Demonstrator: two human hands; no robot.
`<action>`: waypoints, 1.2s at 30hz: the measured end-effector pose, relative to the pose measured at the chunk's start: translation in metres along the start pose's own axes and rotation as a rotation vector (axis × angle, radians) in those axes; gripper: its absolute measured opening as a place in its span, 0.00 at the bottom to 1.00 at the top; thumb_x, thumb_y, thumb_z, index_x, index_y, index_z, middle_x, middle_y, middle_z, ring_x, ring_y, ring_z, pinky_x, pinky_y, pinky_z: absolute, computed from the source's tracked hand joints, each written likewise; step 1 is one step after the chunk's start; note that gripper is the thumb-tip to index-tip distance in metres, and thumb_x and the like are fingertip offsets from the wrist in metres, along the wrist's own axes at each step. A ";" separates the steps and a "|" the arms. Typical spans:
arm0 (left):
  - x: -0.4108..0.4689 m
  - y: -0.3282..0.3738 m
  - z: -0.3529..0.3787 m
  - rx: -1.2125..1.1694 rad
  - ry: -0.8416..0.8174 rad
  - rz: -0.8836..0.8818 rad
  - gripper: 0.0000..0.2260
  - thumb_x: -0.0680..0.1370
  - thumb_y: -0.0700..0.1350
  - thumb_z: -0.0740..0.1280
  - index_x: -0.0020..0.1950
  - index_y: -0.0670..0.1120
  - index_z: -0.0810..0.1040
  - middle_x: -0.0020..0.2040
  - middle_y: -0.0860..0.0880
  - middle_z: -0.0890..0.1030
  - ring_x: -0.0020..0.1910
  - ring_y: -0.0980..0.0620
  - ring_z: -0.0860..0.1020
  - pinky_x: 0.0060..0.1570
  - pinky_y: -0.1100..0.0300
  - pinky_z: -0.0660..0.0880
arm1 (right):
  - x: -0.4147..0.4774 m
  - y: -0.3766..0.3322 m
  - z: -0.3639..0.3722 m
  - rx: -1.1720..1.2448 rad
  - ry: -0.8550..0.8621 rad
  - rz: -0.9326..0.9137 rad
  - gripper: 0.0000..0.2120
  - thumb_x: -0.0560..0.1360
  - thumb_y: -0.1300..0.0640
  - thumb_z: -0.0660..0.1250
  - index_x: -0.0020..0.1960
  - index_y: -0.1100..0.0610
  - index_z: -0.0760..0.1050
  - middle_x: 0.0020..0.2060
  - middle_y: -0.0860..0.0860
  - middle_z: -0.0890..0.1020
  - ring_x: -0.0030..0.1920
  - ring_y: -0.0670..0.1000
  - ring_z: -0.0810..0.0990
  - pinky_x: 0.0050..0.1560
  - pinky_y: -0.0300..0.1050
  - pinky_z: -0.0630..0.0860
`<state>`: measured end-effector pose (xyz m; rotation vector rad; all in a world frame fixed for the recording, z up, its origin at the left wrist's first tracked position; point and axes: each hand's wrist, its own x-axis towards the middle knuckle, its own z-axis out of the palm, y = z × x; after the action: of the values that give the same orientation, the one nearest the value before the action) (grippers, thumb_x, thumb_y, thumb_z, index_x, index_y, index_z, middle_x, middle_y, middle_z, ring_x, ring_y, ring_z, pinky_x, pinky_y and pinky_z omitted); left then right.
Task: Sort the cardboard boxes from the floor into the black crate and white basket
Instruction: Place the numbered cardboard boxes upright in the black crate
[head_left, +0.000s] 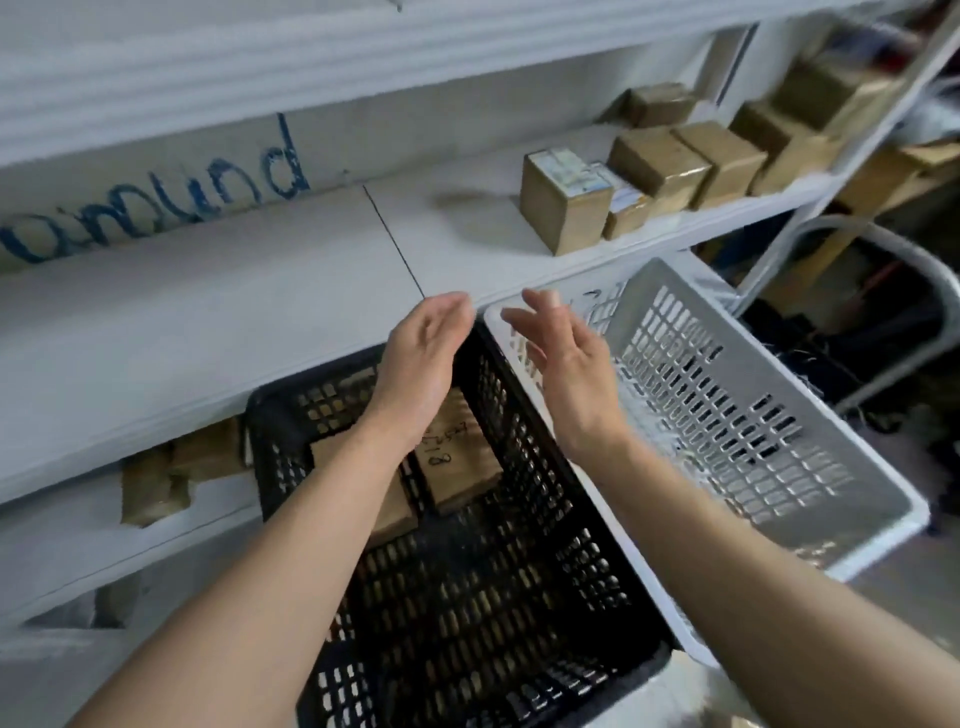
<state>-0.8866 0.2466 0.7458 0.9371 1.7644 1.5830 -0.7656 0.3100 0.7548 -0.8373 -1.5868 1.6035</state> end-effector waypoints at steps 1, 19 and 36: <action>-0.007 0.015 0.007 -0.017 -0.060 0.054 0.18 0.78 0.58 0.61 0.62 0.50 0.76 0.57 0.57 0.80 0.57 0.63 0.77 0.55 0.69 0.72 | -0.011 -0.011 -0.008 0.017 0.050 -0.021 0.16 0.80 0.45 0.56 0.42 0.43 0.81 0.45 0.45 0.85 0.52 0.40 0.81 0.56 0.36 0.74; -0.254 0.113 0.270 -0.221 -1.166 0.234 0.14 0.77 0.59 0.59 0.56 0.54 0.76 0.53 0.51 0.81 0.56 0.54 0.78 0.57 0.61 0.73 | -0.355 -0.063 -0.222 -0.084 1.201 -0.113 0.15 0.78 0.44 0.60 0.60 0.49 0.76 0.55 0.48 0.82 0.58 0.46 0.78 0.63 0.47 0.72; -0.472 0.048 0.481 -0.048 -1.367 -0.050 0.12 0.81 0.53 0.58 0.50 0.48 0.77 0.48 0.50 0.81 0.49 0.55 0.80 0.52 0.60 0.74 | -0.589 0.029 -0.416 0.065 1.557 0.165 0.13 0.78 0.47 0.62 0.55 0.54 0.77 0.48 0.47 0.82 0.51 0.47 0.80 0.59 0.49 0.75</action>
<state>-0.2196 0.1447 0.7195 1.4127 0.7303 0.5563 -0.1025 0.0326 0.6903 -1.5937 -0.3220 0.5854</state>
